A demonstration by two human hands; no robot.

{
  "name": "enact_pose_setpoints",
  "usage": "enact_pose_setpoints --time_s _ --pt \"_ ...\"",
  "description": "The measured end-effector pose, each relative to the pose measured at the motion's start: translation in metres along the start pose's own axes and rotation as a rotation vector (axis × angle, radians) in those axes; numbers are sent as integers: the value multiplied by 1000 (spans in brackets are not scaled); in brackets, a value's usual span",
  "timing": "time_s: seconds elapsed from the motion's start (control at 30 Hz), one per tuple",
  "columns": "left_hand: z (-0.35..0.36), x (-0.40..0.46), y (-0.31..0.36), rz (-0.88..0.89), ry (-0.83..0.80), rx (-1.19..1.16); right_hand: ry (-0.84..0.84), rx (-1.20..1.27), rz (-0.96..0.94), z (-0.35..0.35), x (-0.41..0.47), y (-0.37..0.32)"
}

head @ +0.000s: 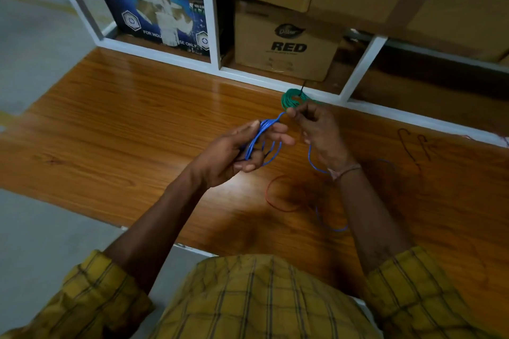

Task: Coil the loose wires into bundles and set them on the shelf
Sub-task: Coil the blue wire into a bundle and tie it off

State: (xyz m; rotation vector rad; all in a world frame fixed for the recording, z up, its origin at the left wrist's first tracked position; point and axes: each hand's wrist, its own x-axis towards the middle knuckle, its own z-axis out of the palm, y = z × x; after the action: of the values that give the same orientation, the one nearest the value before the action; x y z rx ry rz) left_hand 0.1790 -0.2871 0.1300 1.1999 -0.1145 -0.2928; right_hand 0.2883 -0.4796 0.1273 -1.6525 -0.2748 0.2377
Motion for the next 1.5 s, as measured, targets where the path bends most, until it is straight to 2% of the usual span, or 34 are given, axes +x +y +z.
enact_pose_setpoints --time_s 0.1,0.2,0.3,0.37,0.5,0.57,0.63,0.77,0.83,0.93,1.03,1.1,1.2,1.3,1.37,1.5 --pt "2 4 9 44 6 -250 -61 13 107 8 -10 10" --pt "3 13 13 96 -11 -421 -164 -114 129 14 -21 11" --pt "0 24 16 147 11 -519 -255 -319 127 19 -30 8" --pt "0 32 17 168 74 -496 -326 -458 76 21 -37 3" --pt "-1 50 15 197 331 -149 -507 -778 -159 20 -45 -2" --pt "-5 55 11 212 392 12 -558 -800 -222 17 -46 -7" --pt "-7 55 5 232 375 263 -581 -734 -192 9 -45 -17" --pt "-15 48 -1 271 281 933 -604 -454 -89 -12 -38 -45" --pt "-19 42 -2 247 240 1021 -522 -258 -95 -24 -31 -54" --pt "-16 27 2 111 217 747 -444 54 -49 -38 -18 -59" --pt "-8 22 8 62 129 487 -408 157 -59 -39 -5 -51" --pt "-4 21 9 42 67 389 -302 153 -79 -33 2 -45" --pt "1 16 9 82 21 169 -72 -17 -88 -21 12 -34" --pt "1 17 11 146 -4 -67 36 -72 24 -12 12 -11" --pt "1 19 13 162 -1 -189 4 -94 74 -8 2 2" --pt "3 25 19 210 5 -335 -235 -263 154 4 -28 8"
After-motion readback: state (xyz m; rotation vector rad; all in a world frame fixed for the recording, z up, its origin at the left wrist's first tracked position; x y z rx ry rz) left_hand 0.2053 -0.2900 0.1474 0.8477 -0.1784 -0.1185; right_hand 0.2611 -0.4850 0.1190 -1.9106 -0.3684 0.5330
